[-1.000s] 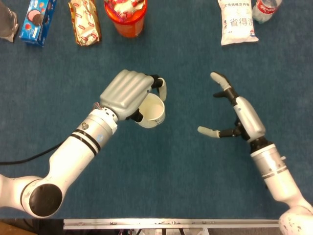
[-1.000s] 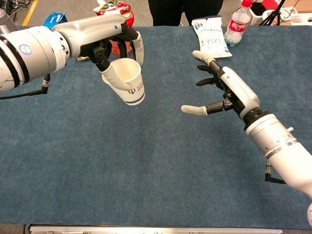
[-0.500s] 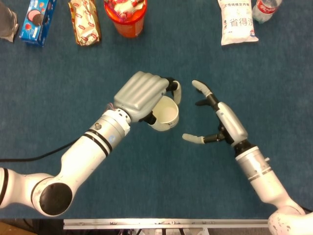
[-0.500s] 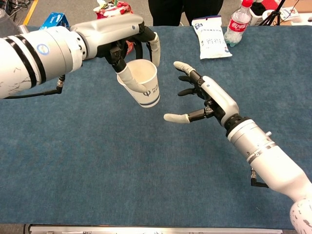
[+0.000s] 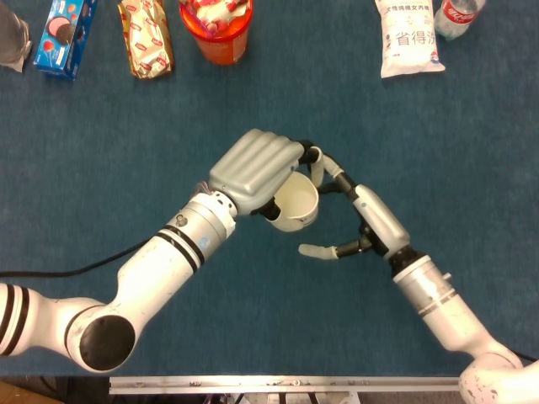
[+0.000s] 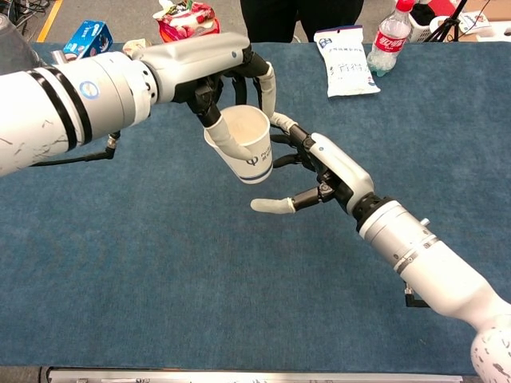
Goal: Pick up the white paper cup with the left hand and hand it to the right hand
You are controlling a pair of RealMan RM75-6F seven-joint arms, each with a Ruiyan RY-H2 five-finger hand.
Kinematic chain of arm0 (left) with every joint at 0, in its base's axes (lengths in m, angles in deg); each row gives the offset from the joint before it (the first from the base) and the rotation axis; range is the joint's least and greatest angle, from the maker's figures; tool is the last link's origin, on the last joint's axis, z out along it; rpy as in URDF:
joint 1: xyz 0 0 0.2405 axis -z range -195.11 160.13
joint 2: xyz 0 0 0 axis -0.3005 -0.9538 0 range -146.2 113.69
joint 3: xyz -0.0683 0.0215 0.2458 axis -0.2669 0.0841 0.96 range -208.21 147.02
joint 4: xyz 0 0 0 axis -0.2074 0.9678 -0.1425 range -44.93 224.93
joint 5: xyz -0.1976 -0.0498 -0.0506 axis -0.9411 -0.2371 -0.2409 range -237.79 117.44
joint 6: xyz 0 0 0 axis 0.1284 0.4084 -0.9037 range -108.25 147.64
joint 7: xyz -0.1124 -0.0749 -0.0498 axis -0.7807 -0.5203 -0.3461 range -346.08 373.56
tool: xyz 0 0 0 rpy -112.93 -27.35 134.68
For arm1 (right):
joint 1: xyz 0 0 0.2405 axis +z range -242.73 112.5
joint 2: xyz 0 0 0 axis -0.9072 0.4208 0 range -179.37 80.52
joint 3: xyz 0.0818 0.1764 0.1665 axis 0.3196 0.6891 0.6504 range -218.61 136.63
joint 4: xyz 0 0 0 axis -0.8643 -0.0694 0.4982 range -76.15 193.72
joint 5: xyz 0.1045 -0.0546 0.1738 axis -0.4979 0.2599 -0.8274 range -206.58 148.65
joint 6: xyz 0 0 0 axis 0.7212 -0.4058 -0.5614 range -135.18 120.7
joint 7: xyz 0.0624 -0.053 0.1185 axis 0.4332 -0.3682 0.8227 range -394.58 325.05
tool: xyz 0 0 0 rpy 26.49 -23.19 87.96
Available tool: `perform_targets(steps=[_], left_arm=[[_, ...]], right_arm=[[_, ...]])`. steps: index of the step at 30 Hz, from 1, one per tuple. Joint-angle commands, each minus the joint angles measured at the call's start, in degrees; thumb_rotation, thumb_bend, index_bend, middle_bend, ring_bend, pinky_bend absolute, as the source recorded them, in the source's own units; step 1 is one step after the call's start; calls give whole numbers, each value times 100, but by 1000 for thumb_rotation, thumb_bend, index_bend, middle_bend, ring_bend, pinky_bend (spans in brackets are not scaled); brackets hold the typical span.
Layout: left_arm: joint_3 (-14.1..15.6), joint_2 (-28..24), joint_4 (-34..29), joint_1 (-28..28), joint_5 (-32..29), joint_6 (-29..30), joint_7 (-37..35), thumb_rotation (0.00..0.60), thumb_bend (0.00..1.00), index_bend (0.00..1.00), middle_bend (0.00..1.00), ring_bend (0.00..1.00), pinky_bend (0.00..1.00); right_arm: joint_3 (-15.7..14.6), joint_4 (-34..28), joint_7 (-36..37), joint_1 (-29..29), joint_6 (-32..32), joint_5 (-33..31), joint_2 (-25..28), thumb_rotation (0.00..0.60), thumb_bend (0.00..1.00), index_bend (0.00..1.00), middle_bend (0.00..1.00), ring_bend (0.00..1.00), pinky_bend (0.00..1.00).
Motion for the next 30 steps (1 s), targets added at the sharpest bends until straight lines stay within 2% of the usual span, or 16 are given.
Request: perform_targets(steps=[1,10,20,30], left_arm=[[3,22,2,25,16,-2,-13,600,113,476,389,445,720],[24,71,-40,89,62,18,-65,600,113,476,388,445,720],[63,112,-78,103,135,57,-139,600,113,476,389,445,720],[58,159,-130,103,289,70,-231,600,114,476,389,445,720]], right_arm=[[1,10,18,30,18,18,-27,600,0,0,32,68,235],[7,63,104,76,-57,99,-149,600,0,8,51,69,235],[-6,101,189,93,-120,125,-217,600,0,258,83,69,235],[-38,110,217,110,-108,111,-225,600,0,332,92,69,235]])
